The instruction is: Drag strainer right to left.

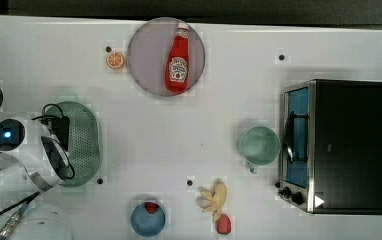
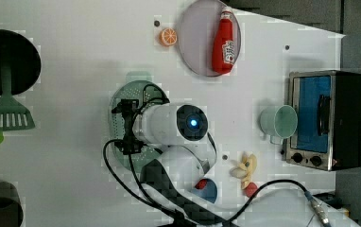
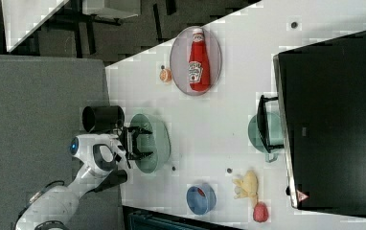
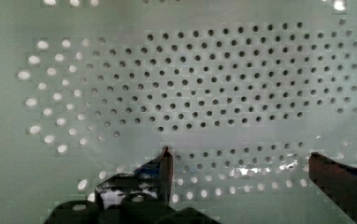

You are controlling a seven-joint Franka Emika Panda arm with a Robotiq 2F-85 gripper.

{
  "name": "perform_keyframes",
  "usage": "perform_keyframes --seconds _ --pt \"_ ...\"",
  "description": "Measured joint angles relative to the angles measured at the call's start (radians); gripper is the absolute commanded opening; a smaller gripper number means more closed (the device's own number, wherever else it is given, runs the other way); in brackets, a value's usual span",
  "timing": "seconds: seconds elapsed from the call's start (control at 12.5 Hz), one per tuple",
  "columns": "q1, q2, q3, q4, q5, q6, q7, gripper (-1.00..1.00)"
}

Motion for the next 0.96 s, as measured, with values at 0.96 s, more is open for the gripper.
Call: perform_keyframes --seconds 0.96 --pt "0.053 -0.123 -0.098 0.012 0.016 -0.279 -0.156 1.0"
